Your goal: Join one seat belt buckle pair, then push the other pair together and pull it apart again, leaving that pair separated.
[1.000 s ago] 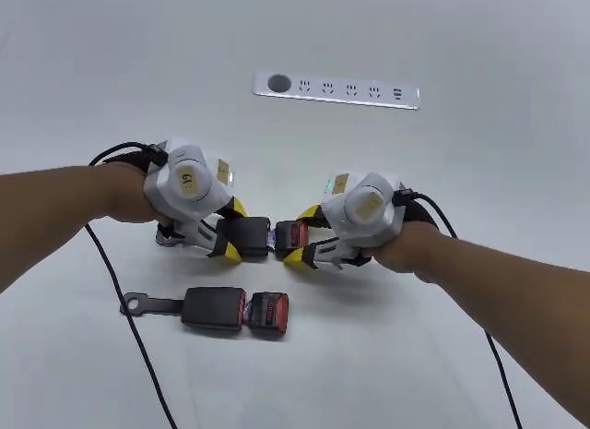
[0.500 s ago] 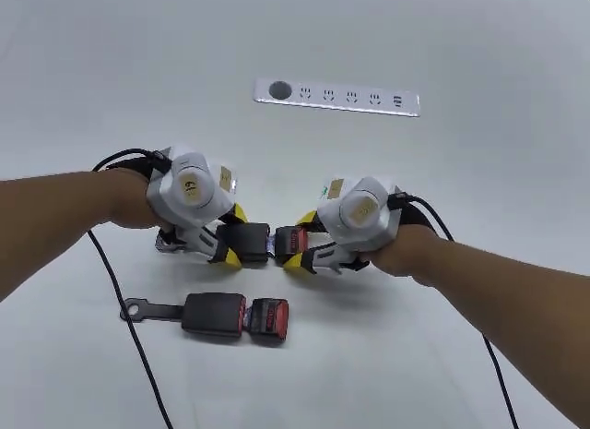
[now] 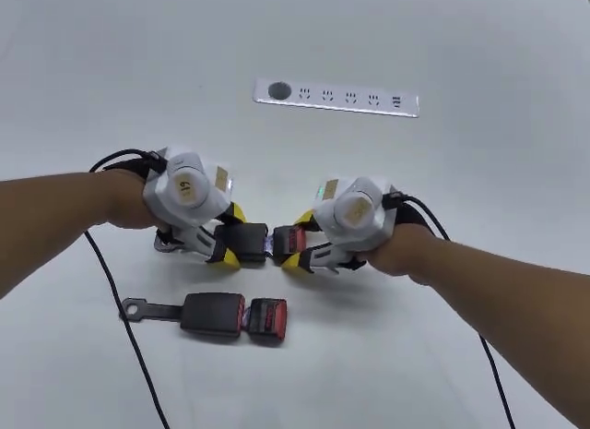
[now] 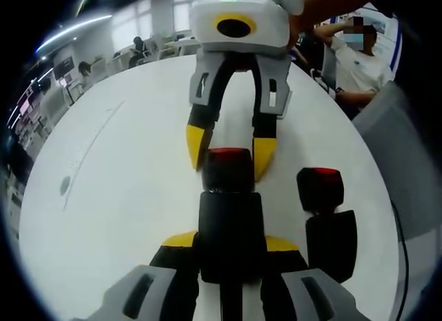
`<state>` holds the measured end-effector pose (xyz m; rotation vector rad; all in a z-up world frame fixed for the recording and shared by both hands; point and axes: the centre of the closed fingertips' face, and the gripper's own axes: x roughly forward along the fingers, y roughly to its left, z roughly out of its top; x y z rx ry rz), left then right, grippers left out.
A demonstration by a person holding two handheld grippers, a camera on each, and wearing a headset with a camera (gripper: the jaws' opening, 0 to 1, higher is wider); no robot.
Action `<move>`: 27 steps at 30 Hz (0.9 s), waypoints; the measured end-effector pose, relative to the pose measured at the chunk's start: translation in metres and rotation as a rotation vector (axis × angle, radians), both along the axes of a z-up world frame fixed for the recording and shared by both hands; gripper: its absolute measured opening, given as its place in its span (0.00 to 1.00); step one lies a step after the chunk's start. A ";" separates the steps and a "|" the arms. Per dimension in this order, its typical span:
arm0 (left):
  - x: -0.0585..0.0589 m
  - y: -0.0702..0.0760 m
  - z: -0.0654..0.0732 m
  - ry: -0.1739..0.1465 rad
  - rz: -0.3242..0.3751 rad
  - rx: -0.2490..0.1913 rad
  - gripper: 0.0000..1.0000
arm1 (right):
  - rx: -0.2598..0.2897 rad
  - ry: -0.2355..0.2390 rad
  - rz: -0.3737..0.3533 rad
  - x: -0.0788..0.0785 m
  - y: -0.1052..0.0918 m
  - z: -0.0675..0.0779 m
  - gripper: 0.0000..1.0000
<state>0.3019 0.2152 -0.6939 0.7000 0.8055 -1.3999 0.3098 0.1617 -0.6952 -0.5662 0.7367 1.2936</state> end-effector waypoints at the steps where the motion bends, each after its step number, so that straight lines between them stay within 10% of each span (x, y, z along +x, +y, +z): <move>1: 0.000 0.000 0.000 0.001 0.002 -0.003 0.34 | 0.002 -0.001 0.002 0.000 0.000 0.000 0.34; 27: 0.000 -0.001 0.001 0.003 0.028 -0.033 0.35 | 0.016 -0.019 0.002 -0.002 -0.016 0.001 0.34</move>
